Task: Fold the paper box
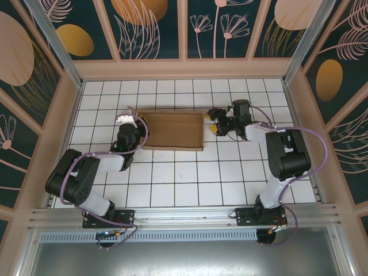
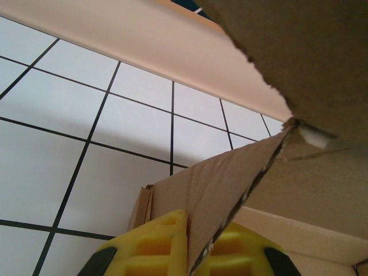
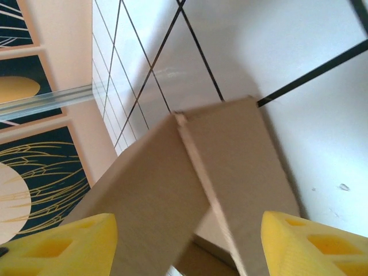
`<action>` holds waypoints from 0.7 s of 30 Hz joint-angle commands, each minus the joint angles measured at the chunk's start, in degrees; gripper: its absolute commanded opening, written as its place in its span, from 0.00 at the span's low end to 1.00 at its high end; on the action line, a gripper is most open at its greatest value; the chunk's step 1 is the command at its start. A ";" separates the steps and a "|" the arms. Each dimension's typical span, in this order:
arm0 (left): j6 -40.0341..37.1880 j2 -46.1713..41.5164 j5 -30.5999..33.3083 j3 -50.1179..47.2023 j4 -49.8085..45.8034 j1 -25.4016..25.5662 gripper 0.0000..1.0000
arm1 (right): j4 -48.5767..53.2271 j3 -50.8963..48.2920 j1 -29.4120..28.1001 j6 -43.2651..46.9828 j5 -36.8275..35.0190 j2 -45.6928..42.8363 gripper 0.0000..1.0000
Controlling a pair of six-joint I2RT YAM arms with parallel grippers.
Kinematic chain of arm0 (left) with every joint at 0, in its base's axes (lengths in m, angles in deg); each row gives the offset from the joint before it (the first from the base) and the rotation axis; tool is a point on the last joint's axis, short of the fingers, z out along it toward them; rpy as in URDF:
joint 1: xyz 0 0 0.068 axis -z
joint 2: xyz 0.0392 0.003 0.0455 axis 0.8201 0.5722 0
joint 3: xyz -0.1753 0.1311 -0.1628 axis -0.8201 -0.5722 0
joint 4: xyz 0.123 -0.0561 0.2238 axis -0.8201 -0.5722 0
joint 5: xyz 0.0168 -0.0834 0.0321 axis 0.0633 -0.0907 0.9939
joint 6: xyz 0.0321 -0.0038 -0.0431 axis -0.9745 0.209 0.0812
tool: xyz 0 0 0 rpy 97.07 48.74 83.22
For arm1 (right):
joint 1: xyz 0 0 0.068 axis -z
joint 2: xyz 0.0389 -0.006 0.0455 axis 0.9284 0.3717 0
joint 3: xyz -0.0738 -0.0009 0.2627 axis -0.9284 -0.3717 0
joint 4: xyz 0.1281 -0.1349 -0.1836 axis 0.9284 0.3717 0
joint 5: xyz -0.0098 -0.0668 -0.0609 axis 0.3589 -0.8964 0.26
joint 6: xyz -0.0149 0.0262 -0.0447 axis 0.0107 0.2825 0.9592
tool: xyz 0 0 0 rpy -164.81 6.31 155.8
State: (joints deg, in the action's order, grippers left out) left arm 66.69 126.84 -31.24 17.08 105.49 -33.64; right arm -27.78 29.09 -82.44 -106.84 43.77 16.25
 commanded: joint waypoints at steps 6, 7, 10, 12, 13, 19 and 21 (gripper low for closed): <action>-1.35 2.26 0.51 -1.89 -13.19 0.11 0.00 | -0.84 1.00 -1.01 -0.22 2.16 -2.70 0.67; -1.32 2.20 0.50 -1.84 -13.27 0.14 0.00 | -1.06 1.54 -1.06 -0.24 2.39 -2.45 0.67; -1.50 2.11 0.47 -1.66 -13.51 0.08 0.00 | 0.11 3.52 -0.60 0.41 1.68 -1.95 0.67; -1.49 2.11 0.38 -1.53 -13.63 0.10 0.00 | 0.02 4.22 0.08 -0.25 1.72 -1.15 0.67; -1.50 2.19 0.31 -1.51 -13.63 0.08 0.00 | -0.74 4.18 0.26 -0.94 2.05 -0.90 0.66; -1.42 2.72 0.15 -1.50 -13.39 0.08 0.00 | -4.86 5.04 -1.10 -4.51 3.39 0.50 0.66; -1.41 2.83 0.12 -1.40 -13.37 0.09 0.00 | -5.33 5.62 -2.17 -5.41 3.67 1.10 0.67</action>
State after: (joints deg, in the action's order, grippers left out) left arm 65.86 126.89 -30.96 17.25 105.22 -33.64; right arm -30.25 32.39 -83.03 -110.18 45.73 16.16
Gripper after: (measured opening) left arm 0.050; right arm 0.664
